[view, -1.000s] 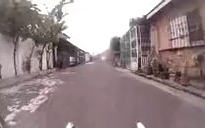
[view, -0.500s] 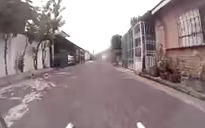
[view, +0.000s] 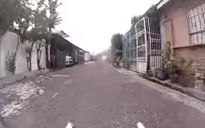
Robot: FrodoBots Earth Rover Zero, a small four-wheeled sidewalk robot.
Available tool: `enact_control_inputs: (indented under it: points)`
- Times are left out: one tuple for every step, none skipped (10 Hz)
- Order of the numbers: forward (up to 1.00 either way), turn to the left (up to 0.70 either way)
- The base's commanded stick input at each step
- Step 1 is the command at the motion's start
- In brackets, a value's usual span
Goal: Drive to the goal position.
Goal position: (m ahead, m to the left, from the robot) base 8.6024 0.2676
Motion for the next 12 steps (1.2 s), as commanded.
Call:
enact_control_inputs:
  points:
    - [1.00, 0.02]
    - [1.00, 0.01]
    - [1.00, 0.02]
    - [1.00, 0.01]
    - [1.00, 0.00]
    - [1.00, 0.02]
    - [1.00, 0.01]
    - [1.00, 0.00]
    - [1.00, 0.02]
    - [1.00, 0.02]
    - [1.00, 0.02]
    - [1.00, 0.02]
